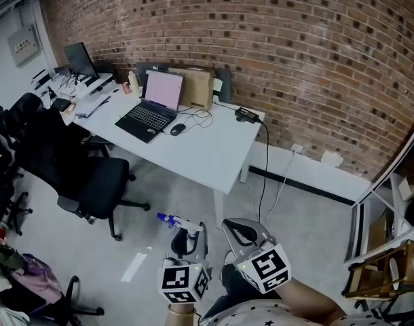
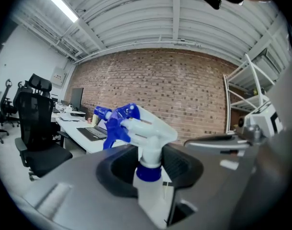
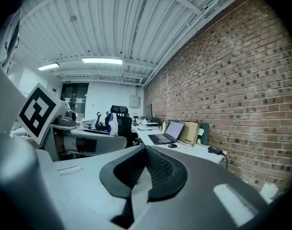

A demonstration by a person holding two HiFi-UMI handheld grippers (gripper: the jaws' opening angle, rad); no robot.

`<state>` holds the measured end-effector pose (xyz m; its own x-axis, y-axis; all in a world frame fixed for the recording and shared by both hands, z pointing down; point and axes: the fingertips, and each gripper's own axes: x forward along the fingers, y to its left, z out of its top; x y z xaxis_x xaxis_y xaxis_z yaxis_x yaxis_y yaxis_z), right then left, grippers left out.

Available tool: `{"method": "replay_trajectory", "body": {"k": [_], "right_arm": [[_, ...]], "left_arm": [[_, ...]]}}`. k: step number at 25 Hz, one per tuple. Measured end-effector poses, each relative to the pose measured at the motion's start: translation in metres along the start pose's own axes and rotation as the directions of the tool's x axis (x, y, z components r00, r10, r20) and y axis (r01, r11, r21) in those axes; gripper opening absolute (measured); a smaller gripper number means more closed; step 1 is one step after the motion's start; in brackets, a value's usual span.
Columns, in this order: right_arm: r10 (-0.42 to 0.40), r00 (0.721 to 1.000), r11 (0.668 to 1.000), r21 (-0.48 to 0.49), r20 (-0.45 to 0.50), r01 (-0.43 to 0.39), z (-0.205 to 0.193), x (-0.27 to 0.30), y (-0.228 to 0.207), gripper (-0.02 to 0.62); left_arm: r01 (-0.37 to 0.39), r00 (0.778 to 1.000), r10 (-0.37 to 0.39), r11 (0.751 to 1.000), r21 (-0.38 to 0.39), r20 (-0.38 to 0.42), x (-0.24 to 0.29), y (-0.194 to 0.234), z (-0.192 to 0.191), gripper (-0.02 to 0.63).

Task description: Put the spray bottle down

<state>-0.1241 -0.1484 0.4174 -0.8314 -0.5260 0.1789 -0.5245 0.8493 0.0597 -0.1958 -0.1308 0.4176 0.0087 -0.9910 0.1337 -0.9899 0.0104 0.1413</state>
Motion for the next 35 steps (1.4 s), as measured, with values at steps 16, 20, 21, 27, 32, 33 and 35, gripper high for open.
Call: {"method": "replay_trajectory", "body": {"k": [16, 20, 21, 27, 32, 33, 35], "right_arm": [[-0.142, 0.99, 0.988, 0.057, 0.011, 0.141, 0.028, 0.19, -0.167, -0.002], [-0.179, 0.984, 0.982, 0.066, 0.013, 0.177, 0.033, 0.227, -0.211, -0.002], [-0.186, 0.982, 0.98, 0.068, 0.01, 0.185, 0.033, 0.234, -0.221, -0.002], [-0.242, 0.97, 0.964, 0.113, -0.018, 0.242, 0.022, 0.267, -0.278, -0.002], [-0.236, 0.97, 0.963, 0.122, -0.053, 0.24, 0.008, 0.287, -0.298, -0.002], [-0.234, 0.971, 0.963, 0.125, -0.059, 0.239, 0.006, 0.289, -0.299, -0.002], [-0.233, 0.97, 0.962, 0.132, -0.071, 0.24, 0.0, 0.293, -0.302, -0.002]], "left_arm": [[0.072, 0.997, -0.073, 0.995, 0.072, 0.011, 0.236, 0.073, 0.055, 0.14], [0.093, 0.996, -0.093, 0.993, 0.072, 0.002, 0.298, 0.085, 0.065, 0.14], [0.098, 0.995, -0.099, 0.993, 0.067, 0.001, 0.314, 0.088, 0.065, 0.14], [0.144, 0.99, -0.144, 0.988, 0.063, -0.006, 0.397, 0.094, 0.052, 0.14], [0.184, 0.983, -0.185, 0.98, 0.075, 0.016, 0.436, 0.09, 0.059, 0.141], [0.189, 0.981, -0.191, 0.979, 0.077, 0.015, 0.44, 0.089, 0.059, 0.141], [0.195, 0.98, -0.196, 0.978, 0.077, 0.012, 0.445, 0.088, 0.06, 0.141]]}}
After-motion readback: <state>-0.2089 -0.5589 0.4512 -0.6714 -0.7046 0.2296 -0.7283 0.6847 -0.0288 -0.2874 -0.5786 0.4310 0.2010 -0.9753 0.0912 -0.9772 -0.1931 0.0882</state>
